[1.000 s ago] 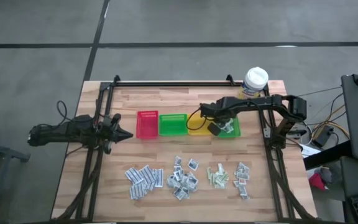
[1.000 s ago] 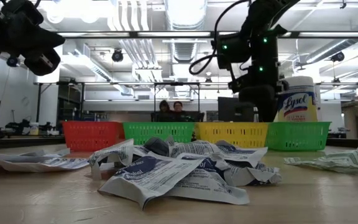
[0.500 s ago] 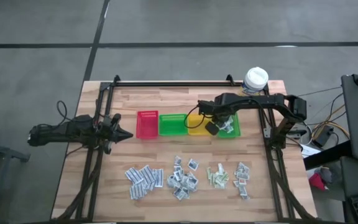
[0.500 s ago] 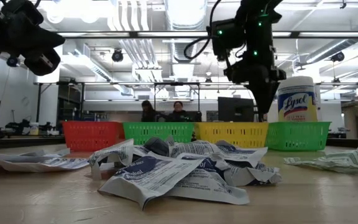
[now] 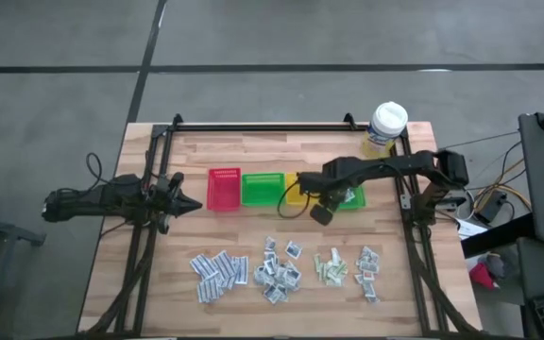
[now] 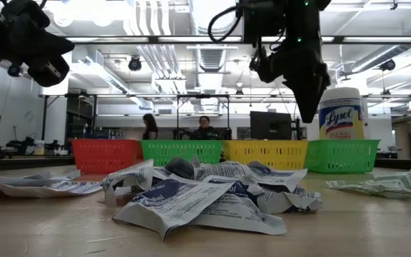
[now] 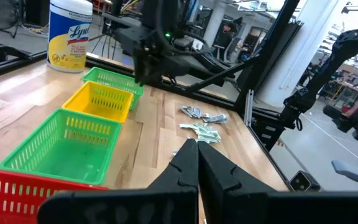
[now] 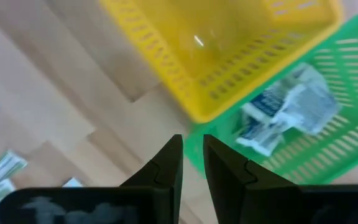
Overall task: Pick & Place First Aid Supplies
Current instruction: Put the blue alcohol pad into the right green bin
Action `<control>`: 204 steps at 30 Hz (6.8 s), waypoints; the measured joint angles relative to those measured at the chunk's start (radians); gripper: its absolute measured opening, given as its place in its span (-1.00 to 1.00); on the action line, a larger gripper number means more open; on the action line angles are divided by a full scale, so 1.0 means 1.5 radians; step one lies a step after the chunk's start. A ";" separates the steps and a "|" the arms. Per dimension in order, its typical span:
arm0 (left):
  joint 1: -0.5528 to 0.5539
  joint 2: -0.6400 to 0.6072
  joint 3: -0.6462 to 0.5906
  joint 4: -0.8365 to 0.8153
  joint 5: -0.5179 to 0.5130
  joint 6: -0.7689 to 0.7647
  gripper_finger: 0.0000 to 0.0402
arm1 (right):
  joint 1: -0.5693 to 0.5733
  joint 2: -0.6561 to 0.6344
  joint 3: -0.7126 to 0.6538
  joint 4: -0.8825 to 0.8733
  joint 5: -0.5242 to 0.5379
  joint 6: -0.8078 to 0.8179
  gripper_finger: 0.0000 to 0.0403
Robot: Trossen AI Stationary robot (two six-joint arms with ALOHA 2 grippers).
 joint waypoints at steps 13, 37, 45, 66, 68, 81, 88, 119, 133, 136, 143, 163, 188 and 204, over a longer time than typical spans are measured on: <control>0.000 0.000 0.000 0.000 0.000 0.000 -1.00 | 0.124 0.000 0.000 0.116 0.001 -0.037 -0.73; 0.000 0.000 0.000 0.000 0.000 0.000 -1.00 | 0.219 0.026 -0.001 0.316 -0.014 -0.108 -0.72; 0.000 0.000 0.000 0.000 0.000 0.000 -1.00 | 0.219 0.087 -0.002 0.317 -0.014 -0.121 -0.50; 0.000 0.000 0.000 0.000 0.000 0.000 -1.00 | 0.208 0.201 0.017 0.356 -0.012 -0.114 -0.29; 0.000 0.000 0.000 0.000 0.000 0.000 -1.00 | 0.206 0.216 0.031 0.353 -0.010 -0.125 -0.31; 0.000 0.001 0.000 -0.002 0.000 0.000 -1.00 | 0.201 0.261 0.097 0.285 -0.008 -0.153 -0.52; 0.000 0.001 0.000 -0.002 0.000 0.000 -1.00 | 0.201 0.261 0.104 0.276 -0.007 -0.161 -0.67; 0.000 0.002 0.000 -0.002 0.000 0.000 -1.00 | 0.201 0.173 0.182 -0.028 0.039 -0.113 -0.96; 0.000 0.002 0.000 -0.002 0.000 0.000 -1.00 | 0.201 0.049 0.175 -0.242 0.224 0.086 -0.96; 0.000 0.002 0.000 -0.003 0.000 0.000 -1.00 | 0.200 0.027 0.165 -0.246 0.250 0.109 -0.96; 0.000 0.002 0.000 -0.005 0.000 0.000 -1.00 | 0.174 -0.010 0.120 -0.247 0.255 0.142 -0.96; 0.000 0.002 0.000 -0.005 0.000 -0.014 -1.00 | -0.011 -0.037 -0.032 -0.187 0.255 0.121 -0.96; 0.000 0.002 0.000 -0.005 0.000 -0.016 -1.00 | -0.150 -0.036 -0.051 -0.017 0.223 -0.004 -0.96; 0.000 0.002 0.000 -0.005 0.000 -0.025 -1.00 | -0.163 -0.036 -0.149 0.044 0.210 -0.011 -0.96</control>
